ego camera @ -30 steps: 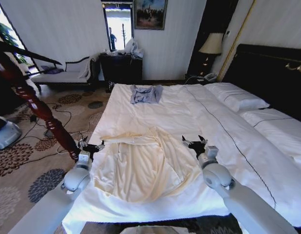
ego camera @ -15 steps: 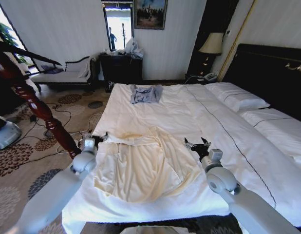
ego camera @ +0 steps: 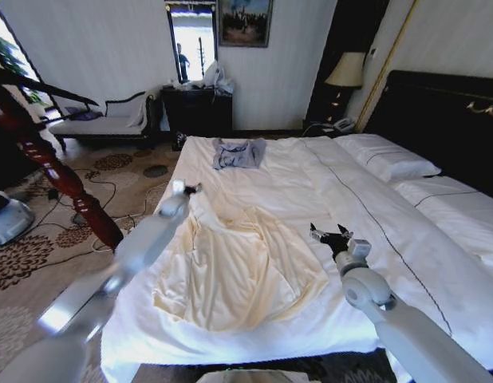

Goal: Pick up the clothes from the bed and hang them on the clothes hanger.

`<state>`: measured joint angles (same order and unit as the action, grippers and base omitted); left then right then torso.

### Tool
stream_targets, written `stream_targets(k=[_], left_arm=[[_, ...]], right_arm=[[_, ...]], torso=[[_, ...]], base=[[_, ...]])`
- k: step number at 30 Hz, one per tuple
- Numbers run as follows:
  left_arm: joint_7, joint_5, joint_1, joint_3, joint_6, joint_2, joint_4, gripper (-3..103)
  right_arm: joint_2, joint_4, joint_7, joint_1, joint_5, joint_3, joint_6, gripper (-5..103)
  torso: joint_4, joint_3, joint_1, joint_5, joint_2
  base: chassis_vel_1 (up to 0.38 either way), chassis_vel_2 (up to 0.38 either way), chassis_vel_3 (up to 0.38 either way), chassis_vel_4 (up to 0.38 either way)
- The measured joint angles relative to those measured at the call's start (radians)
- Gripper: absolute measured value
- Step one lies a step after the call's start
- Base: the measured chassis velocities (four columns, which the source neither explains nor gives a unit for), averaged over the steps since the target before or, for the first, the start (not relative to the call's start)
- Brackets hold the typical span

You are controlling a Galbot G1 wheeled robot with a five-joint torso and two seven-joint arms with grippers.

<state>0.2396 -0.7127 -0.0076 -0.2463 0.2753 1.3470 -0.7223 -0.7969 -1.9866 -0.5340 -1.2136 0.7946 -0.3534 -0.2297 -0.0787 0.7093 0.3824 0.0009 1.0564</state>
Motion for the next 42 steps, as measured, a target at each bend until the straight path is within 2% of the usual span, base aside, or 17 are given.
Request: stream_targets(k=[2,5,6,8,10,15,21,24,25,28,30,33,34,36,38,39,42], left_arm=[[-0.028,0.032,-0.001,-0.027,0.016,0.028,0.041,99],[-0.019,0.044,0.091,-0.096,0.123,-0.04,-0.075,100],[-0.019,0.044,0.091,-0.096,0.123,-0.04,-0.075,100],[-0.003,0.021,0.149,-0.15,0.26,-0.139,-0.206,100],[0.004,0.001,0.179,-0.19,0.327,-0.21,-0.289,100],[0.02,-0.065,0.225,-0.209,0.362,-0.323,-0.448,100],[0.049,-0.129,0.273,-0.182,0.356,-0.426,-0.629,100],[0.121,-0.149,0.37,-0.084,0.321,-0.493,-0.78,100],[0.121,-0.149,0.37,-0.084,0.321,-0.493,-0.78,100],[0.189,-0.135,0.51,0.038,0.301,-0.579,-0.951,100],[0.208,-0.117,0.559,0.083,0.299,-0.609,-1.013,100],[0.228,0.068,0.72,0.218,0.265,-0.685,-1.164,100],[0.228,0.068,0.72,0.218,0.265,-0.685,-1.164,100],[0.235,0.125,0.83,0.298,0.235,-0.714,-1.223,100],[0.232,0.149,0.942,0.372,0.166,-0.739,-1.279,100],[0.232,0.149,0.942,0.372,0.166,-0.739,-1.279,100],[0.203,0.158,0.977,0.39,0.077,-0.735,-1.302,100]], right_arm=[[-0.005,0.002,0.002,-0.002,-0.006,0.009,0.002,100],[-0.005,-0.006,0.004,-0.013,-0.017,0.011,0.006,100],[-0.005,-0.006,0.004,-0.013,-0.017,0.011,0.006,100],[0.002,-0.013,0.006,-0.018,-0.018,0.004,0.007,100],[0.008,-0.017,0.006,-0.02,-0.018,-0.002,0.008,100],[0.01,-0.041,0.005,-0.028,-0.015,-0.012,0.008,100],[0.011,-0.056,0.004,-0.048,-0.016,-0.026,0.007,100],[0.009,-0.057,0.004,-0.056,-0.017,-0.036,0.007,100],[0.009,-0.057,0.004,-0.056,-0.017,-0.036,0.007,100],[0.005,-0.059,0.004,-0.062,-0.017,-0.044,0.007,100],[0.003,-0.061,0.004,-0.063,-0.016,-0.044,0.007,100],[-0.005,-0.079,0.004,-0.069,-0.014,-0.053,0.007,100],[-0.005,-0.079,0.004,-0.069,-0.014,-0.053,0.007,100],[-0.005,-0.098,0.006,-0.089,-0.015,-0.074,0.01,100],[0.002,-0.126,0.019,-0.129,-0.026,-0.109,0.02,100],[0.002,-0.126,0.019,-0.129,-0.026,-0.109,0.02,100],[0.002,-0.191,0.052,-0.242,-0.086,-0.229,0.044,100]], torso=[[-0.0001,0.0,0.0,-0.0003,0.0],[0.0003,0.0,0.0,-0.0017,0.0],[0.0003,0.0,0.0,-0.0017,0.0],[0.0021,0.0,0.0,-0.0012,0.0],[0.0031,0.0,-0.001,-0.0013,0.0],[0.0004,0.0,-0.001,-0.0011,0.0],[0.0012,0.0,-0.001,-0.001,0.0],[0.0006,0.0,-0.001,-0.001,0.0],[0.0006,0.0,-0.001,-0.001,0.0],[0.0011,0.0,-0.001,-0.0012,0.0],[0.0015,0.0,-0.001,-0.001,0.0],[0.0012,0.0,-0.001,-0.0009,0.0],[0.0012,0.0,-0.001,-0.0009,0.0],[0.0011,0.0,-0.001,-0.001,0.0],[0.002,0.0,-0.001,-0.001,0.0],[0.002,0.0,-0.001,-0.001,0.0],[0.0015,0.0,-0.001,-0.0016,0.0]], base=[[0.0,0.0,0.0,0.0],[0.0,0.0,0.0,0.0],[0.0,0.0,0.0,0.0],[0.0,0.0,0.0,0.0],[0.0,0.0,0.0,0.0],[0.0,0.0,0.0,0.0],[0.0,0.0,0.0,0.0],[0.0,0.0,0.0,0.0],[0.0,0.0,0.0,0.0],[0.0,0.0,0.0,0.0],[0.0,0.0,0.0,0.0],[0.0,0.0,0.0,0.0],[0.0,0.0,0.0,0.0],[0.0,0.0,0.0,0.0],[0.0,0.0,0.0,0.0],[0.0,0.0,0.0,0.0],[0.0,0.0,0.0,0.0]])
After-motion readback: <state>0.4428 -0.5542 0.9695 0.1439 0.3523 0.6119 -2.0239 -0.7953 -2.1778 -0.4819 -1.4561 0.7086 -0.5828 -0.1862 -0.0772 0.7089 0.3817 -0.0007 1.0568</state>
